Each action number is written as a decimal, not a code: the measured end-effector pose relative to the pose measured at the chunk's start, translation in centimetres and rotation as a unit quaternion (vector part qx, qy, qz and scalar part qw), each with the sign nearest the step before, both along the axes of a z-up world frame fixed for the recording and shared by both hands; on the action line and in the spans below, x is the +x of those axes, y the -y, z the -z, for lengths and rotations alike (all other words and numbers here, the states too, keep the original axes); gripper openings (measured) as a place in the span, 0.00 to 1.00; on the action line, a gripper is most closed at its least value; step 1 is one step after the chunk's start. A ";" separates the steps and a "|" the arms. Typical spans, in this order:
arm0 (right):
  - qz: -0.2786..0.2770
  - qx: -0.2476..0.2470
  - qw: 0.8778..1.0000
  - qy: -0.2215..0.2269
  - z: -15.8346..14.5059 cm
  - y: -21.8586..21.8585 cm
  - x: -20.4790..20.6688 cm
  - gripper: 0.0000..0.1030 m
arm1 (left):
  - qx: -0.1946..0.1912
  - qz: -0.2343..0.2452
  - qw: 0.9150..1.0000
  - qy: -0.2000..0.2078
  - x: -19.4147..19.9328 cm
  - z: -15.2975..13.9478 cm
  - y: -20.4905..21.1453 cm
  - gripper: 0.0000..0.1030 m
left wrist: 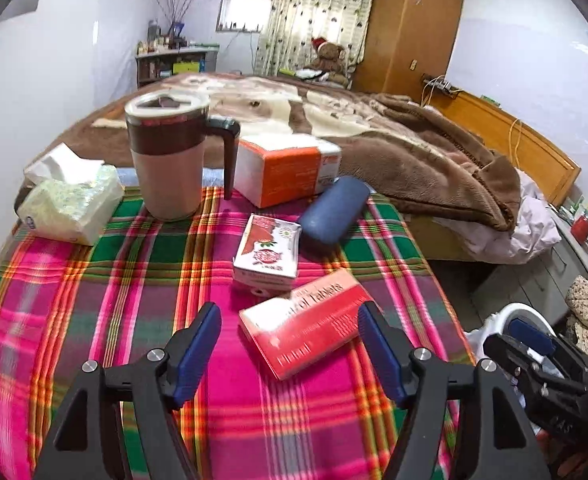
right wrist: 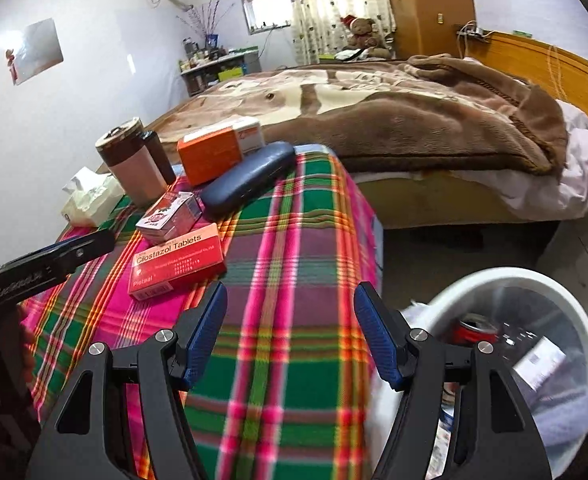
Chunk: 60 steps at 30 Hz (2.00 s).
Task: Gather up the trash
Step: 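Move both open tools back over the bed toward the remaining boxes, then grasp the strawberry milk carton with the left tool while the right tool grasps the red tablets box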
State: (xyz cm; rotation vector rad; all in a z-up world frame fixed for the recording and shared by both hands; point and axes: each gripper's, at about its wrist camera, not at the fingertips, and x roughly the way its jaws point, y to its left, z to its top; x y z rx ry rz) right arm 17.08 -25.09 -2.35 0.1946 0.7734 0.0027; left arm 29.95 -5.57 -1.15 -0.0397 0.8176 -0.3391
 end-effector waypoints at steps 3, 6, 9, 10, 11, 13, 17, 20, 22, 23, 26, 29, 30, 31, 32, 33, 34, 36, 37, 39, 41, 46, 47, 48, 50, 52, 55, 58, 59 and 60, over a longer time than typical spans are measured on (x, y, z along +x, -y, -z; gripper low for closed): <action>-0.009 -0.002 1.000 -0.002 0.3 -0.6 1.2 0.65 | 0.006 0.004 1.000 -0.011 2.2 1.0 0.2 0.68; -0.016 -0.003 1.000 -0.005 0.7 -1.0 2.4 0.65 | 0.009 0.005 1.000 -0.015 4.3 1.8 0.5 0.68; -0.022 -0.006 1.000 -0.009 1.0 -1.3 3.5 0.65 | 0.009 0.008 1.000 -0.025 6.2 2.6 0.9 0.68; -0.022 -0.008 1.000 -0.011 1.1 -1.3 3.9 0.65 | 0.010 0.015 1.000 -0.025 6.8 2.8 1.1 0.68; -0.021 -0.008 1.000 -0.014 1.2 -1.4 4.4 0.65 | 0.012 0.016 0.999 -0.028 7.2 3.0 1.3 0.68; -0.022 -0.003 1.000 -0.017 1.5 -1.4 5.0 0.65 | 0.020 0.019 0.999 -0.033 8.3 3.6 1.6 0.68; -0.029 0.004 0.999 -0.025 1.9 -1.7 6.1 0.65 | 0.020 0.025 0.998 -0.054 10.0 4.8 1.7 0.68; -0.034 0.009 0.999 -0.032 2.3 -2.0 6.9 0.65 | 0.005 0.021 0.998 -0.066 10.8 5.5 1.0 0.60; -0.038 0.012 0.999 -0.035 2.4 -2.2 7.3 0.65 | -0.002 0.020 0.998 -0.066 10.9 5.6 0.2 0.55; -0.042 0.013 0.998 -0.035 2.5 -2.4 7.5 0.65 | -0.002 0.018 0.998 -0.065 10.9 5.6 -0.1 0.55; -0.048 0.018 0.998 -0.041 2.6 -3.1 8.2 0.65 | 0.005 0.012 0.998 -0.059 10.6 5.5 -1.1 0.55; -0.054 0.028 0.997 -0.041 2.4 -4.1 8.7 0.65 | 0.000 0.001 0.998 -0.060 10.2 5.6 -2.9 0.55; -0.055 0.029 0.997 -0.042 2.5 -4.4 8.9 0.65 | -0.002 -0.004 0.998 -0.060 10.0 5.5 -3.6 0.55; -0.057 0.027 0.997 -0.042 2.5 -5.0 9.2 0.65 | -0.001 -0.009 0.998 -0.059 9.7 5.5 -4.1 0.55; -0.059 0.025 0.997 -0.043 2.5 -5.5 9.4 0.65 | -0.001 -0.014 0.998 -0.059 9.5 5.4 -4.8 0.55; -0.055 0.020 0.997 -0.049 2.6 -5.9 9.8 0.65 | 0.000 -0.020 0.998 -0.059 9.2 5.4 -5.6 0.55; -0.047 0.015 0.997 -0.053 2.7 -6.4 10.2 0.65 | 0.000 -0.024 0.998 -0.058 8.9 5.4 -6.2 0.55; -0.044 0.013 0.997 -0.056 2.7 -7.1 10.7 0.65 | -0.001 -0.034 0.998 -0.061 8.4 5.4 -7.1 0.55; -0.037 0.009 0.997 -0.063 2.8 -7.6 11.1 0.65 | -0.005 -0.035 0.997 -0.063 8.1 5.5 -7.7 0.55; -0.027 0.005 0.997 -0.073 3.0 -8.0 11.5 0.65 | -0.010 -0.041 0.997 -0.065 7.5 5.5 -8.6 0.55; -0.013 0.007 0.997 -0.079 3.2 -8.3 11.9 0.65 | -0.010 -0.043 0.997 -0.065 6.8 5.5 -9.3 0.55; -0.042 -0.002 0.995 -0.086 3.6 -10.4 12.1 0.74 | -0.016 -0.049 0.996 -0.066 5.4 5.5 -10.5 0.55; -0.053 -0.010 0.995 -0.088 3.7 -11.0 11.8 0.74 | -0.017 -0.051 0.996 -0.066 5.2 5.5 -10.7 0.55; -0.061 -0.015 0.994 -0.087 3.8 -11.4 11.7 0.74 | -0.018 -0.053 0.996 -0.066 4.9 5.5 -10.9 0.55; -0.086 -0.036 0.992 -0.082 3.9 -12.5 10.8 0.75 | -0.020 -0.056 0.996 -0.065 4.5 5.5 -11.3 0.55; -0.109 -0.051 0.990 -0.074 3.8 -13.1 9.9 0.75 | -0.023 -0.058 0.996 -0.065 3.9 5.4 -11.8 0.55; -0.128 -0.056 0.987 -0.079 3.6 -13.2 8.7 0.75 | -0.021 -0.062 0.996 -0.065 2.9 5.4 -12.7 0.55; -0.132 -0.051 0.987 -0.079 3.3 -12.6 7.4 0.75 | -0.023 -0.068 0.995 -0.064 1.9 5.4 -13.2 0.55; -0.133 -0.057 0.987 -0.073 3.2 -12.2 6.8 0.75 | -0.024 -0.069 0.995 -0.065 1.5 5.4 -13.5 0.55; -0.138 -0.062 0.986 -0.072 3.1 -12.2 6.5 0.75 | -0.027 -0.068 0.995 -0.065 1.0 5.4 -13.7 0.55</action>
